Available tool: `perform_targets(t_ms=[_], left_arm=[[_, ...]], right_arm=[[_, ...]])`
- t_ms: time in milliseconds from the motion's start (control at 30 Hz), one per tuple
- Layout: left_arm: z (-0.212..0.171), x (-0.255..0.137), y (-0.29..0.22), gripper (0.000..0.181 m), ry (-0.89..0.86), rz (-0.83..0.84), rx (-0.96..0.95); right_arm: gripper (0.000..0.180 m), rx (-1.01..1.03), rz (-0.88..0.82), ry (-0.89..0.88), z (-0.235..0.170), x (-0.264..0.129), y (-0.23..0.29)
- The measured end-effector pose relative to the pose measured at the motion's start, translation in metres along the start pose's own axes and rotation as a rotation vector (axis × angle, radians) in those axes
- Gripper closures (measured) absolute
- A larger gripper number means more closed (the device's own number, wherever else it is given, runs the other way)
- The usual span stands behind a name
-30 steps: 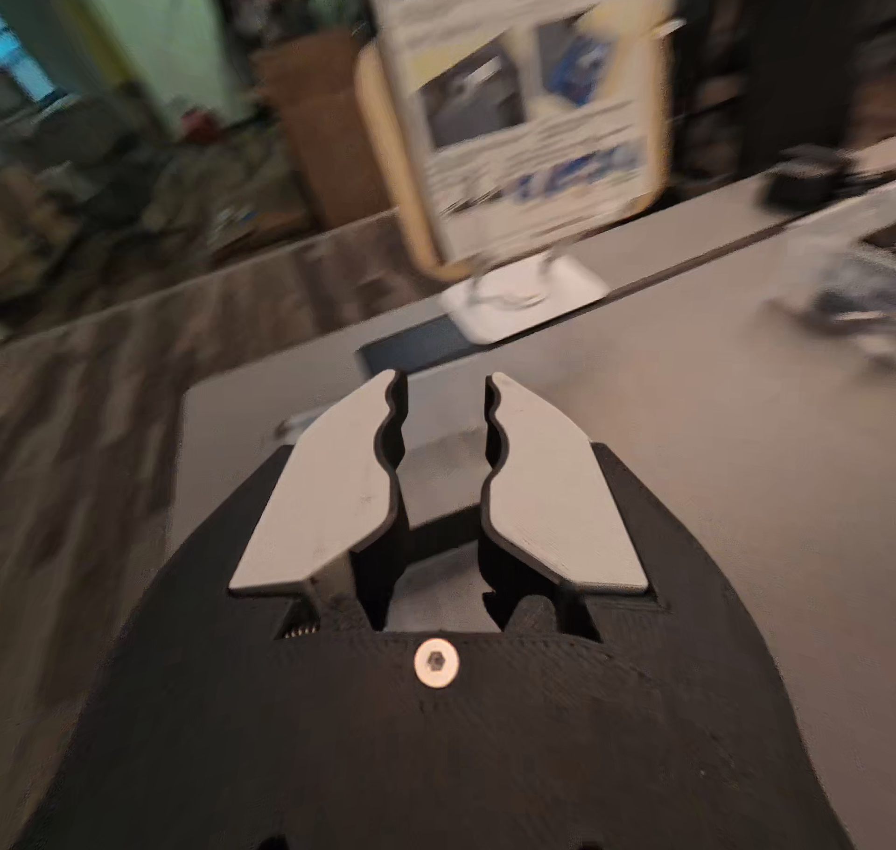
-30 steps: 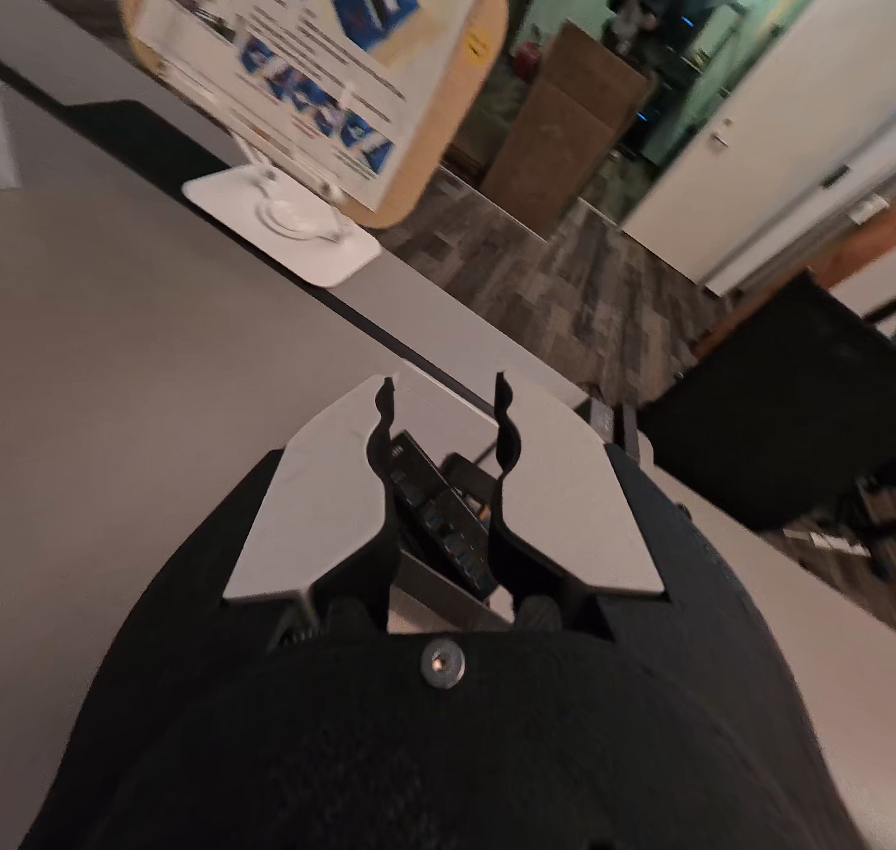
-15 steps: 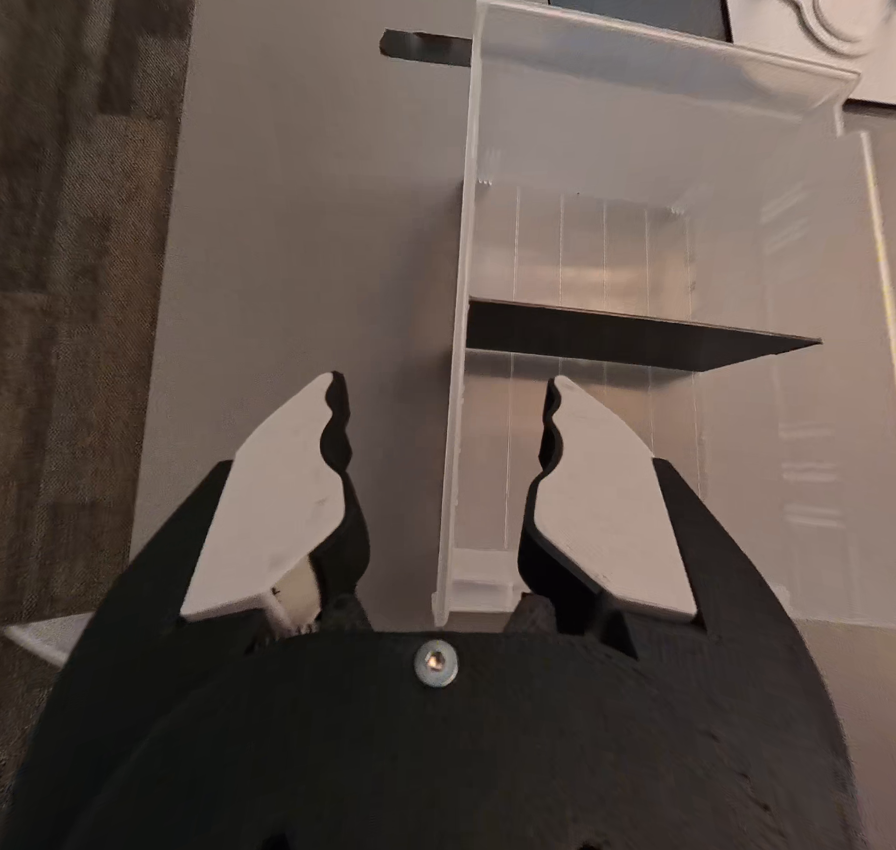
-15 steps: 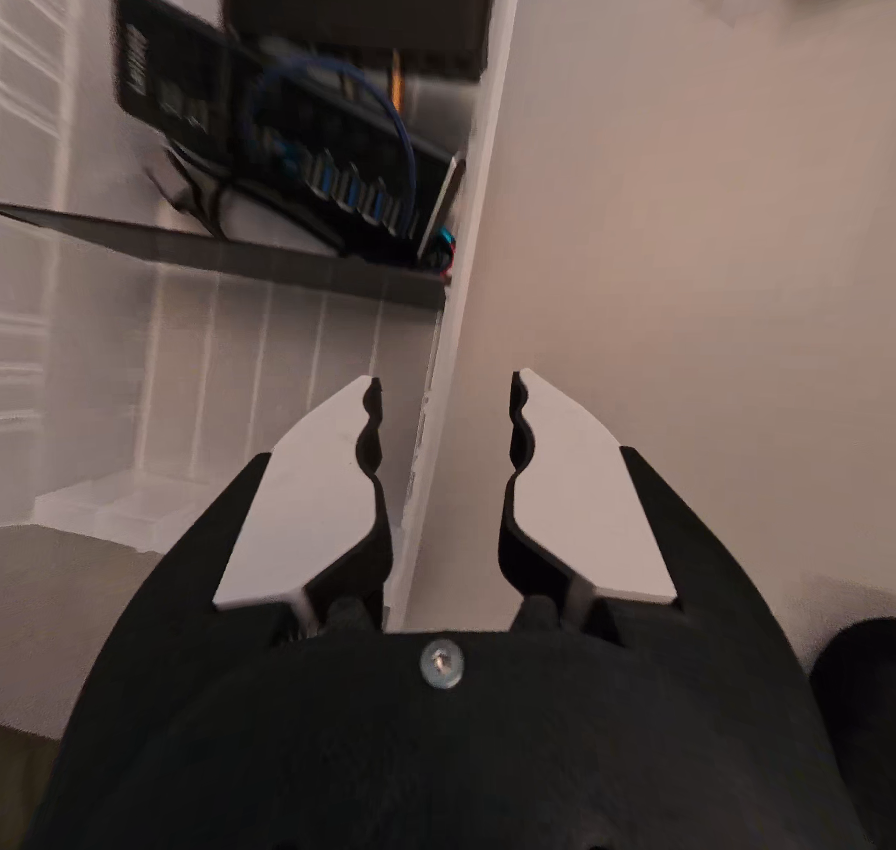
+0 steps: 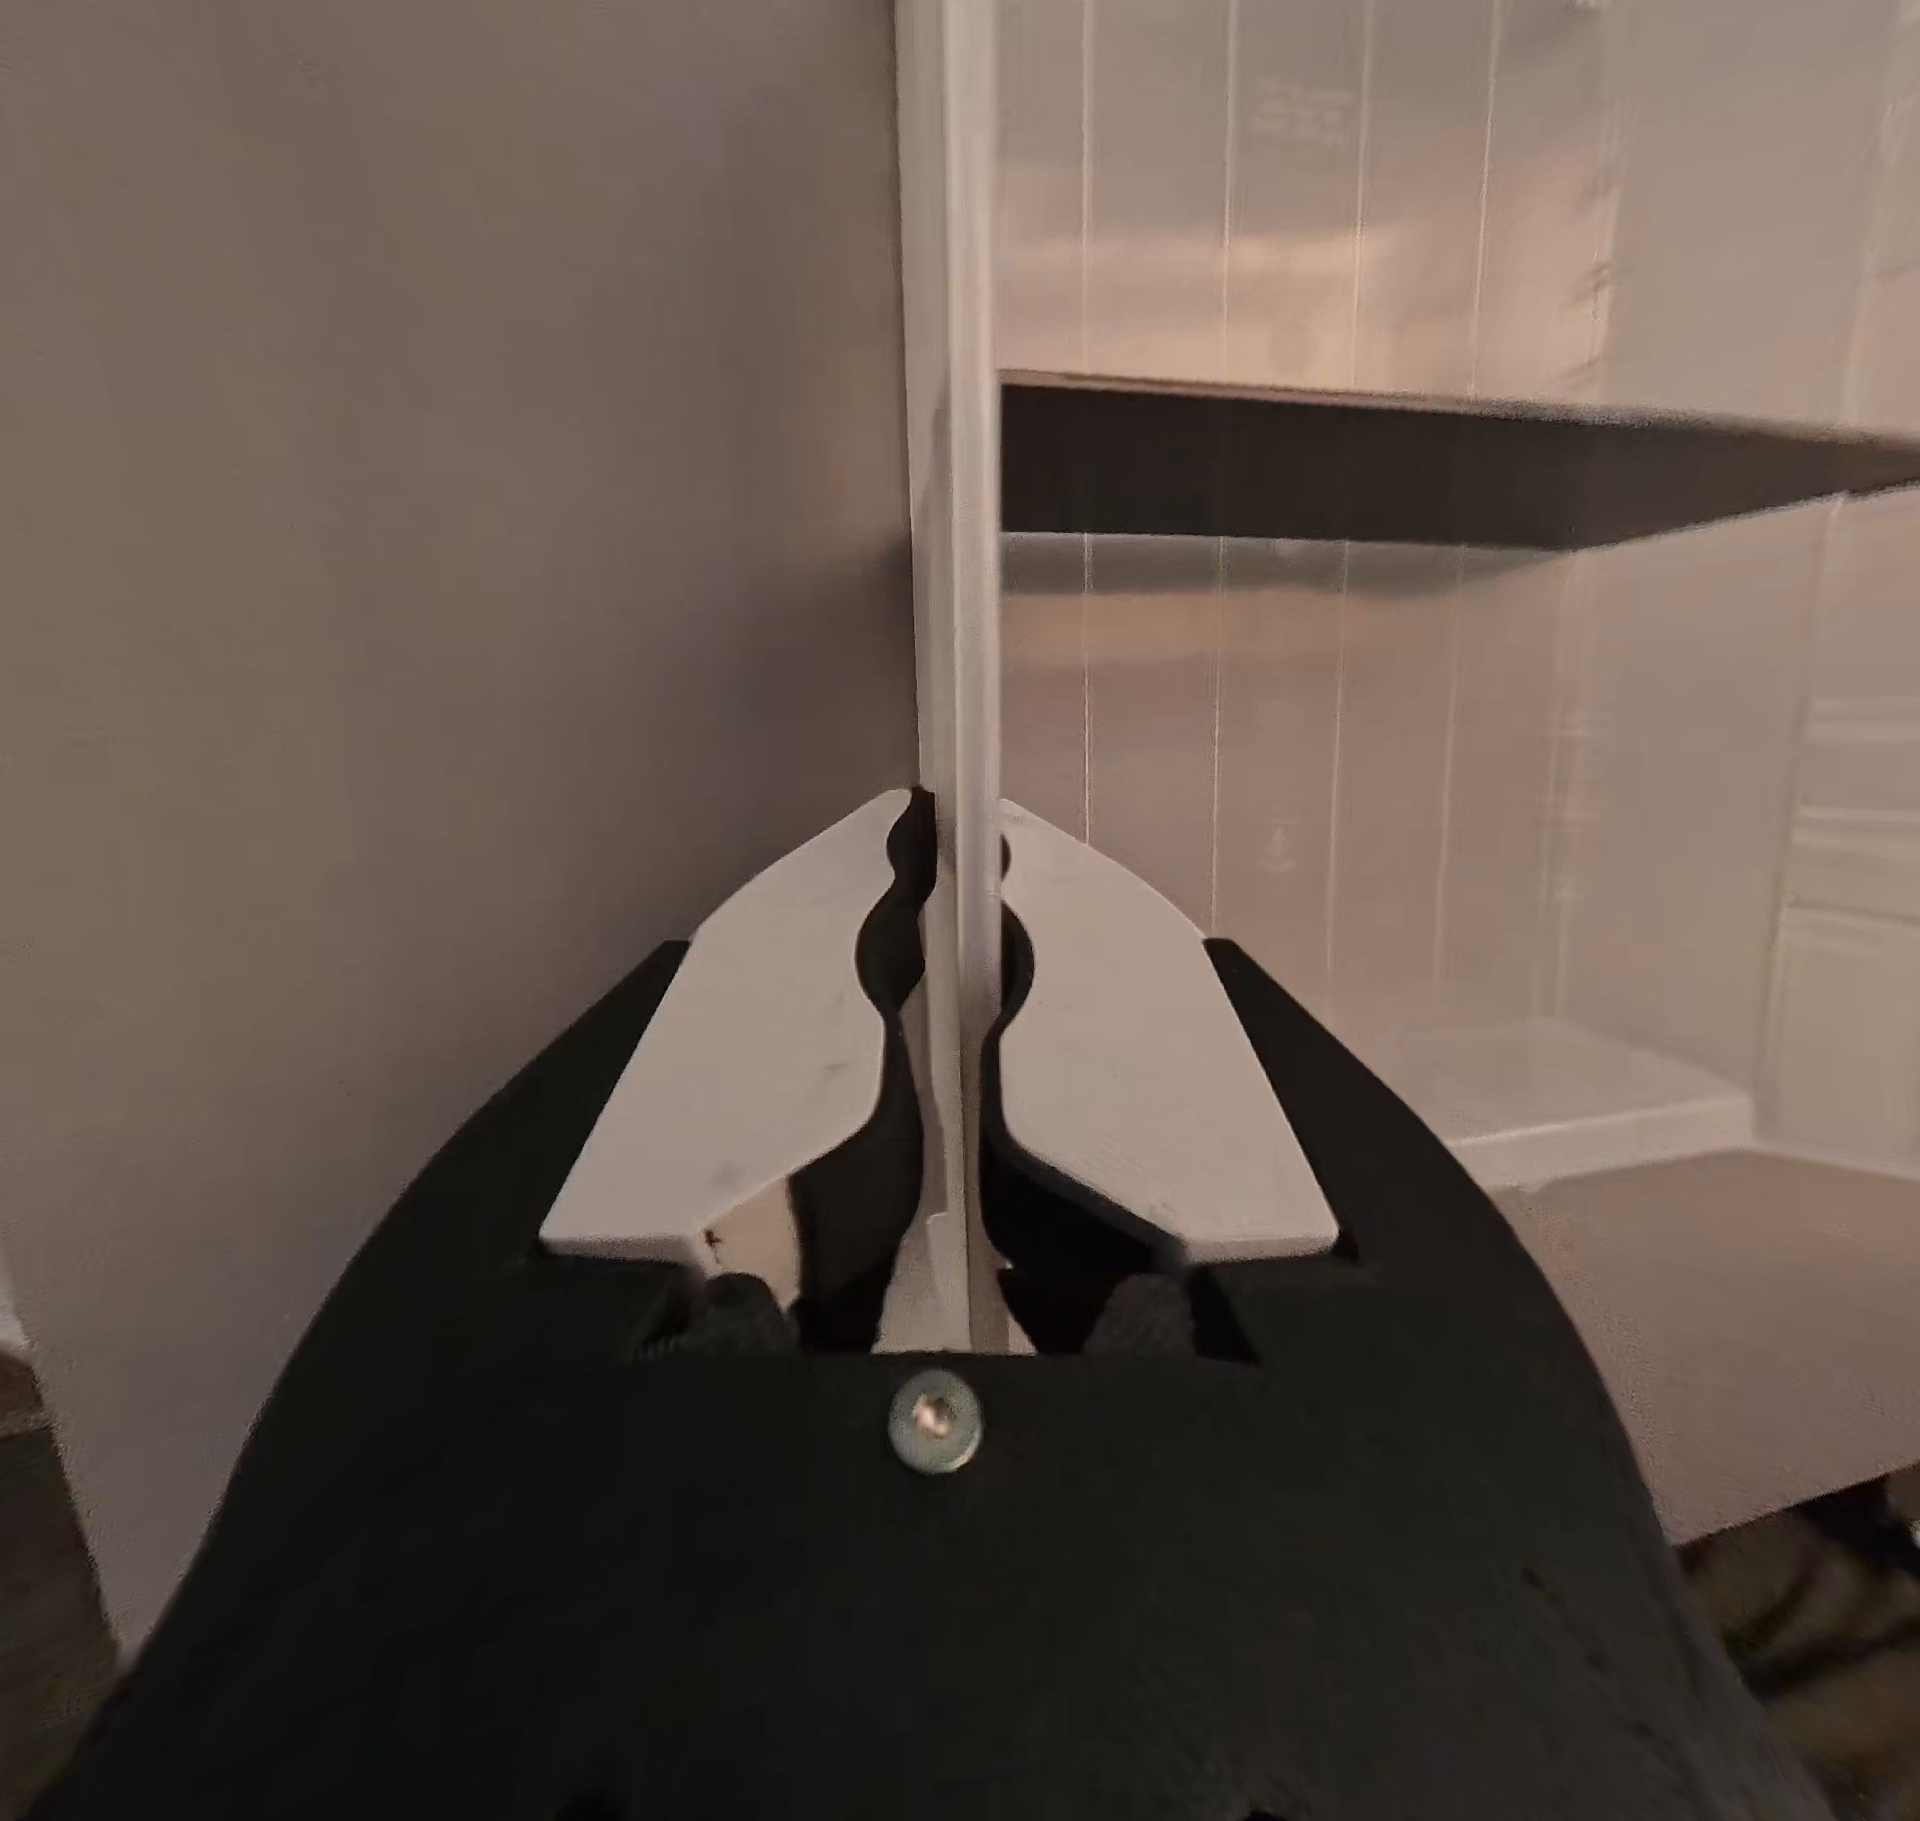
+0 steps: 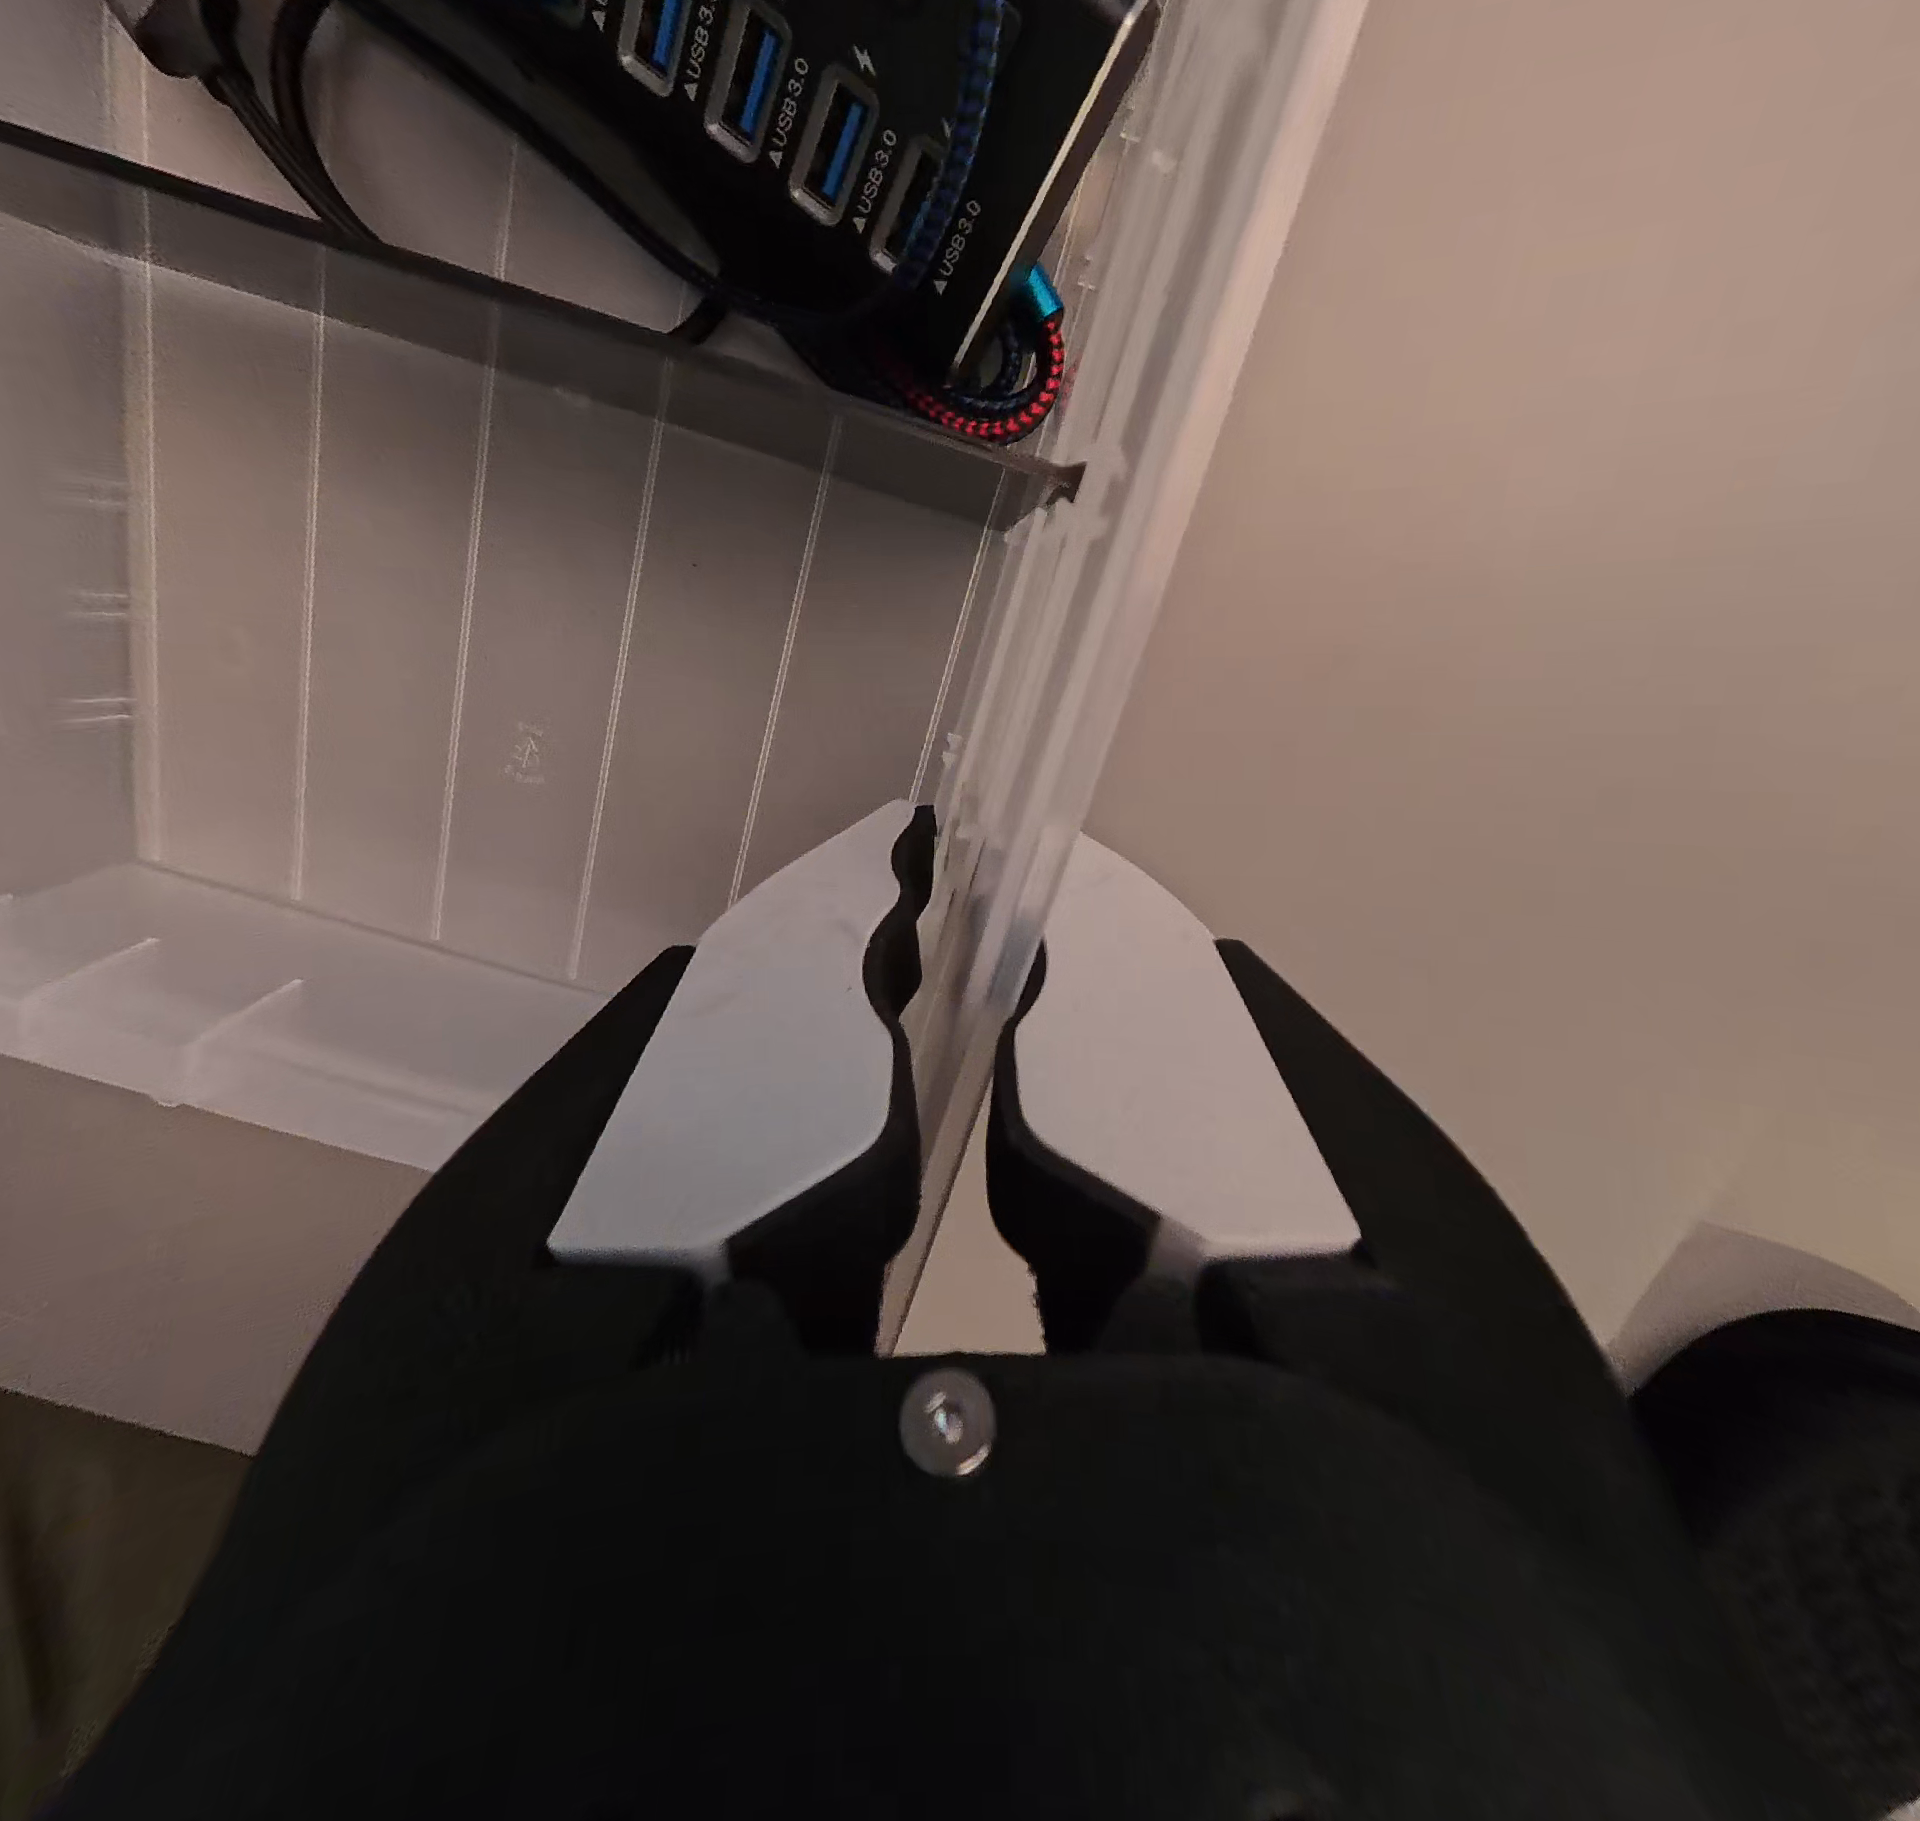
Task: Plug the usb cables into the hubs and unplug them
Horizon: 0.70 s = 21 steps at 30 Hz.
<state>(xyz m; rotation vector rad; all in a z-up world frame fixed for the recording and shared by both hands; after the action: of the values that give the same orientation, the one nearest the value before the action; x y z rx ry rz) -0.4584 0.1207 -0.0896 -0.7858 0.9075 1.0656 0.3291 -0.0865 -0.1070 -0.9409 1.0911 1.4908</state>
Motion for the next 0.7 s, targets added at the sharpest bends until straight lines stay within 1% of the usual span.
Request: perform_targets(t_ms=[133, 267, 400, 467, 533, 600, 700], left_arm=[[0.001, 0.004, -0.022, 0.174, 0.027, -0.007, 0.167], [0.003, 0.007, -0.043, 0.175, 0.045, -0.043, 0.281], [0.006, 0.01, -0.057, 0.175, 0.054, -0.092, 0.317], [0.007, 0.011, -0.06, 0.176, 0.056, -0.116, 0.299], [0.007, 0.011, -0.062, 0.176, 0.058, -0.133, 0.281], [0.006, 0.011, -0.062, 0.176, 0.061, -0.131, 0.281], [0.004, 0.01, -0.063, 0.176, 0.079, -0.123, 0.283]], right_arm=[[0.17, -0.112, 0.026, 0.004, 0.0, 0.0, 0.001], [0.17, -0.284, 0.057, 0.029, 0.005, 0.001, -0.002], [0.169, -0.428, 0.083, 0.067, 0.016, 0.005, -0.003], [0.166, -0.428, 0.079, 0.146, 0.017, 0.003, -0.005], [0.156, -0.389, 0.042, 0.214, 0.026, -0.006, -0.007], [0.155, -0.373, 0.042, 0.235, 0.045, -0.029, 0.002], [0.155, -0.405, -0.068, 0.196, 0.098, -0.071, 0.025]])
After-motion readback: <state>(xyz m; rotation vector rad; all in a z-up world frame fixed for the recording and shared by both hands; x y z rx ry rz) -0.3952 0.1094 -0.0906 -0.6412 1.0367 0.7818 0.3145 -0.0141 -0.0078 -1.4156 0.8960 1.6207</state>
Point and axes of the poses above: each gripper's, where its closed fingertips meet, x out along the fingers, z out of its top, y = z × x across the jaws, the point moved 2 cm from there along -x, back along the fingers, and after that the axes turned 6 degrees about z, right-handed, at the moved point
